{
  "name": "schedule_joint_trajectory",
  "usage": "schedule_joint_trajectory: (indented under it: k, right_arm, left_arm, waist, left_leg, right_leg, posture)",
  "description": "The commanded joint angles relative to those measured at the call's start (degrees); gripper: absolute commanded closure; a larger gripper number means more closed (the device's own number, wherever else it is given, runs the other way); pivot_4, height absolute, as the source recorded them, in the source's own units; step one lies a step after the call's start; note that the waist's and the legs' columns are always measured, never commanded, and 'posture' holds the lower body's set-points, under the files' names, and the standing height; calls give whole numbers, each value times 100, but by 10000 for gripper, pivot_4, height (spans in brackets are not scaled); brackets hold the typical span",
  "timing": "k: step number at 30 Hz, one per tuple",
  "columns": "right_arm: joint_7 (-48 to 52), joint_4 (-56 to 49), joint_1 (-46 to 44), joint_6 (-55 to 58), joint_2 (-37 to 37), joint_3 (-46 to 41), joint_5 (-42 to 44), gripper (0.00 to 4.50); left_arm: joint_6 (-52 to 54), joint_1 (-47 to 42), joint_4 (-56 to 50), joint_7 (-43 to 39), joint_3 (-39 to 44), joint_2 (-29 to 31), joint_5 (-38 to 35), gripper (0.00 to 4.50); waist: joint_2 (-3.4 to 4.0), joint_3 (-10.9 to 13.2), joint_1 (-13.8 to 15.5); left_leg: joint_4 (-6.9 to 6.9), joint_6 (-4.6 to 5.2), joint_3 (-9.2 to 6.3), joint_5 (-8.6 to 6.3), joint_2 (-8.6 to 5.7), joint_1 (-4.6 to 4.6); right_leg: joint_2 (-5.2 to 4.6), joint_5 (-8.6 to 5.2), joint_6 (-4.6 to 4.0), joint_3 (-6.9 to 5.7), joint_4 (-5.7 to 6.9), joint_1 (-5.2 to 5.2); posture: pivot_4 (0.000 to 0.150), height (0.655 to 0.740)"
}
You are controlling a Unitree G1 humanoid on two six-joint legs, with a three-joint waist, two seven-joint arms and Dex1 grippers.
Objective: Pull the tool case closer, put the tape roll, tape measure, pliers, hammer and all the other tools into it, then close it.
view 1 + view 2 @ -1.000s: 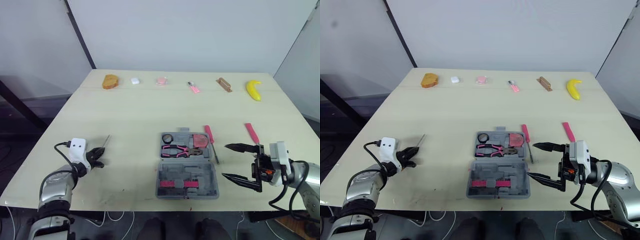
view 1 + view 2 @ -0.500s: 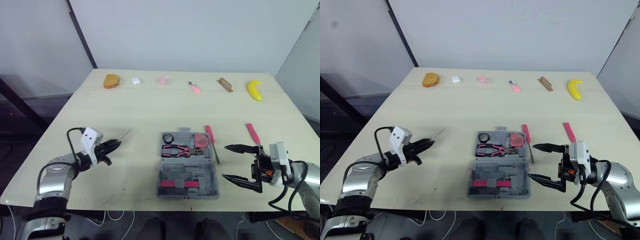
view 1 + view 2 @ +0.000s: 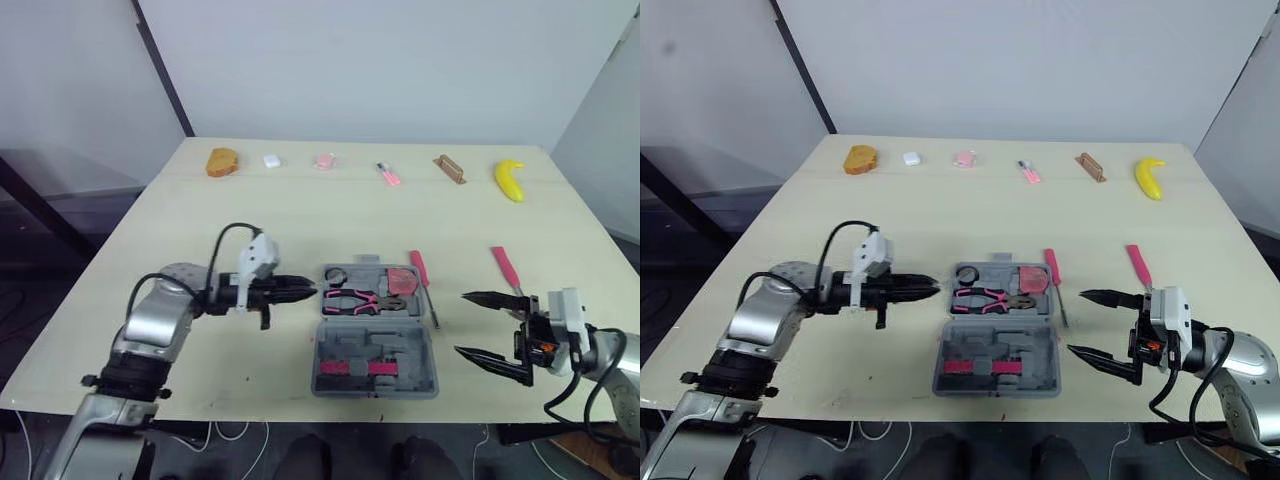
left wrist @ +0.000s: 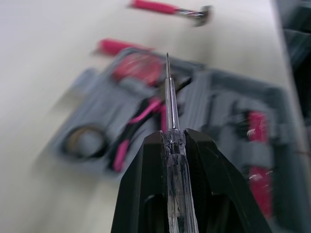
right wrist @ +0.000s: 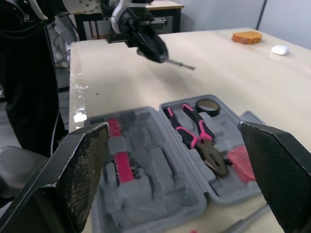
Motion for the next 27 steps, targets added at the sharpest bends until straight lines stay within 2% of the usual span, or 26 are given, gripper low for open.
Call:
schedule_joint_trajectory:
  k: [1, 6, 13, 27]
  right_arm:
    - [57, 68, 85, -164, -64, -273, 24, 0]
    - [71, 170, 133, -264, -96, -351, -37, 0]
    - [-65, 24, 214, -292, 9, -292, -106, 0]
    - [-300, -137, 271, -258, 47, -295, -160, 0]
  left_arm:
    - [19, -286, -182, -245, -338, -49, 113, 43643]
    - [23, -559, -178, -356, -835, -212, 386, 43643]
    - [470, -893, -181, -98, -1629, -326, 1202, 43643]
    - [1064, -1285, 242, 259, -2084, -845, 1789, 43643]
  waist:
    - [0, 0, -4]
    - [2, 3, -21]
    - [1, 4, -17]
    - [2, 5, -5]
  left_leg:
    - [0, 0, 0, 0, 0, 0]
    - [0, 0, 0, 0, 1, 0]
    - [0, 1, -1, 0, 0, -1]
    - [2, 1, -4, 0, 0, -2]
  right_leg:
    - [1, 0, 0, 0, 0, 0]
    - [4, 0, -1, 3, 1, 0]
    - [6, -1, 0, 6, 0, 0]
    - [7, -1, 0, 7, 0, 0]
  posture:
    - [1500, 7400]
    - [1500, 7400]
    - [1500, 7400]
    - [1500, 7400]
